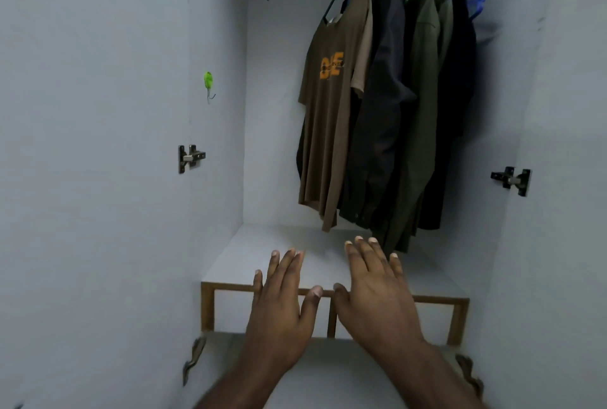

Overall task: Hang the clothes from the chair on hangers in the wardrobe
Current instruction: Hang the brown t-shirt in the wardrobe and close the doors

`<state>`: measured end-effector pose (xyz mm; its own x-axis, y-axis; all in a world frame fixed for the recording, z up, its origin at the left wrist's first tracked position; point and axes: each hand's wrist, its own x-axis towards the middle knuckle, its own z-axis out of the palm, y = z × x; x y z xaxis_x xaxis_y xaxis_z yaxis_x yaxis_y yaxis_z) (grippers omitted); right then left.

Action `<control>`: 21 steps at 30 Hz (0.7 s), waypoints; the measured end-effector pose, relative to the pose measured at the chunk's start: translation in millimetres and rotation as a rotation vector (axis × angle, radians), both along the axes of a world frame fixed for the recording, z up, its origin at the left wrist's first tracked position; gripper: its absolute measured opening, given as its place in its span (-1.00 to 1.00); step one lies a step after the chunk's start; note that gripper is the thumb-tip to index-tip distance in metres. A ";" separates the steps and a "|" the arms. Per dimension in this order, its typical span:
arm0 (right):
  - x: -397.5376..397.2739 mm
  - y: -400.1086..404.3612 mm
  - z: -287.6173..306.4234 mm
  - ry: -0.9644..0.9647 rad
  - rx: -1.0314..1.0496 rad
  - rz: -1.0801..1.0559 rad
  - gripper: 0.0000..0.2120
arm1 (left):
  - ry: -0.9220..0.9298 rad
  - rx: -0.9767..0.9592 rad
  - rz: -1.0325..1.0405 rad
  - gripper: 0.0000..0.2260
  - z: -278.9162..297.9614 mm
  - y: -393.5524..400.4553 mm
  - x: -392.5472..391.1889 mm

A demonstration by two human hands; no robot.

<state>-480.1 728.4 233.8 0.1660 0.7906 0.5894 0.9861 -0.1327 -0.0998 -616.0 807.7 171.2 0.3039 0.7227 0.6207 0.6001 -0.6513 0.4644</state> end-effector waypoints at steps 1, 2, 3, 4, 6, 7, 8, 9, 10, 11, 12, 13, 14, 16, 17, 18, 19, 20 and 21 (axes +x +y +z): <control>-3.3 -8.9 -1.0 0.004 -0.026 0.007 -0.32 | 0.005 0.006 0.004 -0.34 -0.5 -8.0 -4.5; -8.4 -18.1 -0.6 0.010 -0.031 0.020 -0.33 | 0.016 0.011 0.009 -0.33 -0.5 -15.9 -9.7; -14.9 -26.2 -0.2 0.007 -0.026 0.030 -0.33 | 0.028 0.015 0.013 -0.32 0.0 -23.4 -15.6; -23.0 -34.2 -0.2 0.001 -0.034 0.032 -0.34 | 0.037 0.020 0.017 -0.32 0.5 -31.4 -21.9; -40.5 -46.0 -3.2 0.019 -0.047 0.049 -0.34 | 0.033 0.033 0.018 -0.31 1.3 -46.8 -36.8; -50.5 -51.0 -4.9 0.026 -0.036 0.062 -0.35 | 0.022 0.036 0.016 -0.31 1.2 -53.7 -45.7; -60.8 -55.1 -6.3 0.028 -0.027 0.078 -0.35 | 0.005 0.034 0.016 -0.32 1.1 -59.4 -55.3; -73.2 -58.9 -7.4 0.031 -0.030 0.093 -0.36 | -0.017 0.031 0.016 -0.33 0.8 -65.2 -67.5; -86.5 -62.5 -8.2 0.036 -0.035 0.113 -0.36 | -0.038 0.019 0.014 -0.36 0.0 -70.9 -81.1; -100.8 -65.4 -9.2 0.046 -0.038 0.138 -0.37 | -0.066 0.008 0.010 -0.41 -0.9 -76.6 -96.1; -116.4 -67.8 -10.7 0.057 -0.042 0.164 -0.38 | -0.108 -0.011 0.003 -0.48 -1.5 -83.1 -113.0; -133.5 -70.2 -11.9 0.072 -0.046 0.194 -0.38 | -0.160 -0.025 -0.007 -0.54 -1.8 -89.0 -130.7; -152.7 -71.7 -13.2 0.092 -0.048 0.231 -0.39 | -0.208 -0.034 -0.007 -0.57 -1.5 -95.2 -150.0; -190.2 -75.0 -15.2 0.139 -0.057 0.305 -0.40 | -0.317 -0.046 -0.010 -0.61 2.8 -109.7 -184.2; -220.8 -76.7 -16.7 0.168 -0.062 0.337 -0.42 | -0.368 -0.053 -0.011 -0.63 4.0 -119.6 -213.0; -235.6 -76.9 -16.8 0.186 -0.063 0.366 -0.43 | -0.420 -0.054 -0.012 -0.64 7.9 -128.2 -225.4; -258.8 -78.1 -16.4 0.206 -0.068 0.394 -0.44 | -0.459 -0.051 -0.011 -0.66 9.9 -137.0 -246.3; -282.6 -79.2 -17.1 0.222 -0.081 0.421 -0.45 | -0.484 -0.043 0.000 -0.67 11.0 -146.1 -268.3; -304.6 -80.9 -18.5 0.223 -0.093 0.443 -0.45 | -0.509 -0.022 0.019 -0.68 11.1 -153.5 -289.4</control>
